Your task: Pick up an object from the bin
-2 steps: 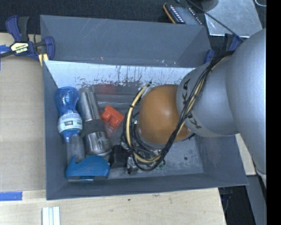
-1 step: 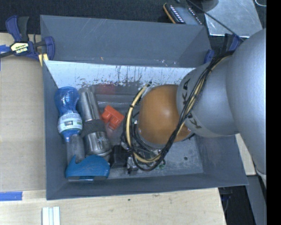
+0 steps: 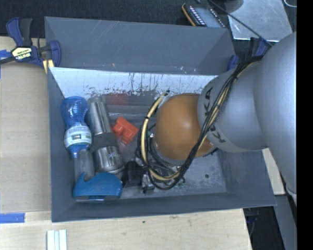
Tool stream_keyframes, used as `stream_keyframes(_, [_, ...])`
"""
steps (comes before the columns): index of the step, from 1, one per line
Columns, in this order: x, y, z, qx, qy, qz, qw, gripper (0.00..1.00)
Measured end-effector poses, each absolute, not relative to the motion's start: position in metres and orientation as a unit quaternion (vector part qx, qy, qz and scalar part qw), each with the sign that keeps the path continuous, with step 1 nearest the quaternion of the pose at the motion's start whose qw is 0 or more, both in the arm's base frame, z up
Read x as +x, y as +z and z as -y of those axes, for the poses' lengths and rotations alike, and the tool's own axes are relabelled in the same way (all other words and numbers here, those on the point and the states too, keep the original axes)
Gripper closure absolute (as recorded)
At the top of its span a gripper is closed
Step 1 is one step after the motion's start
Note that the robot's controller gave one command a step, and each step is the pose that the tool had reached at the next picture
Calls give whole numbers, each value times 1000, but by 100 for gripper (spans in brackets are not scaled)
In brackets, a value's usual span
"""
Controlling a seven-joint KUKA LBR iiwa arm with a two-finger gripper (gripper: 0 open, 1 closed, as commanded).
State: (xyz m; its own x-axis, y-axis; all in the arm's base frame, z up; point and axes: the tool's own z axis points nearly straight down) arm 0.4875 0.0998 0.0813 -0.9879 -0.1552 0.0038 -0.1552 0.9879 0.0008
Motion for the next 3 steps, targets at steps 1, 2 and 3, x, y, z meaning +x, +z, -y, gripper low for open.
stream_keyframes(1, [487,99,-99,77,0,997,4,100])
stream_keyframes(2, [487,111,-99,77,0,997,2,100])
stream_keyframes(3, [488,120,-99,78,0,997,1,100])
